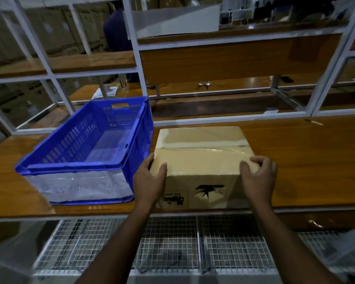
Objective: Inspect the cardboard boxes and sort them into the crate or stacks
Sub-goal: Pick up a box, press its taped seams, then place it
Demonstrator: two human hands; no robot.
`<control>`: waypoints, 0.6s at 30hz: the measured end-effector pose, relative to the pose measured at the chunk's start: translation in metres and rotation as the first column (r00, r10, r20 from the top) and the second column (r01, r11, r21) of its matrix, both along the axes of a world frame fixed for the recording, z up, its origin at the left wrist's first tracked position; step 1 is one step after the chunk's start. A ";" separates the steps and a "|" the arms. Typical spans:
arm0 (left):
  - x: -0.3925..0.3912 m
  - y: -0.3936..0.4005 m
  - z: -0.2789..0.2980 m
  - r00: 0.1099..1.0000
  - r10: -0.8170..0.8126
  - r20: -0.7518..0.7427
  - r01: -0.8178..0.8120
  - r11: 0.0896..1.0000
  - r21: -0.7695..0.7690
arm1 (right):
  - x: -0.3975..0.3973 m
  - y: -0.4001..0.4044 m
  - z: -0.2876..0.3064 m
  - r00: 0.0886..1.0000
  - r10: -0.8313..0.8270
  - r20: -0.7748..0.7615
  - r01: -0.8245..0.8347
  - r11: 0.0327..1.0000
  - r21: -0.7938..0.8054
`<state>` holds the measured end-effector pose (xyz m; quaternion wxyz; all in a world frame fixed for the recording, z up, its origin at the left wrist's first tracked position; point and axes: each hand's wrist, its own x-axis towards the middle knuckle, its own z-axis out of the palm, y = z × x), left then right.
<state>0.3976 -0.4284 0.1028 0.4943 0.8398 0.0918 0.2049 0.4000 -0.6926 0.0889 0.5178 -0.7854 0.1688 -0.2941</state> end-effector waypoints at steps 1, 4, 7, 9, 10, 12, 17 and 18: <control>0.007 -0.002 -0.001 1.000 0.004 -0.008 -0.004 1.000 0.007 | 0.008 -0.002 -0.002 1.000 0.010 -0.004 -0.010 1.000 -0.011; 0.022 -0.007 -0.001 0.999 0.042 -0.009 -0.042 0.998 0.046 | 0.032 -0.007 -0.004 0.999 0.036 -0.010 -0.036 0.999 -0.036; 0.033 -0.009 0.002 0.998 0.055 0.015 -0.056 0.994 0.089 | 0.050 -0.010 -0.001 0.997 0.077 -0.028 -0.079 0.994 -0.076; 0.043 -0.009 0.006 0.999 0.040 0.001 -0.040 0.986 0.160 | 0.059 -0.011 0.003 0.994 0.084 -0.073 -0.094 0.983 -0.155; 0.047 -0.008 0.009 0.999 0.038 -0.004 -0.036 0.972 0.234 | 0.062 -0.011 0.005 0.994 0.058 -0.091 -0.079 0.966 -0.248; 0.054 -0.011 0.014 1.000 0.007 0.019 -0.014 0.918 0.397 | 0.066 -0.008 0.010 0.998 0.004 -0.058 -0.033 0.867 -0.497; 0.059 -0.038 0.021 0.965 -0.262 0.001 0.222 0.819 0.529 | 0.068 0.024 0.024 0.957 0.270 -0.110 -0.274 0.707 -0.652; 0.060 -0.043 0.018 0.960 -0.279 -0.001 0.234 0.802 0.550 | 0.067 0.031 0.023 0.947 0.299 -0.119 -0.299 0.681 -0.669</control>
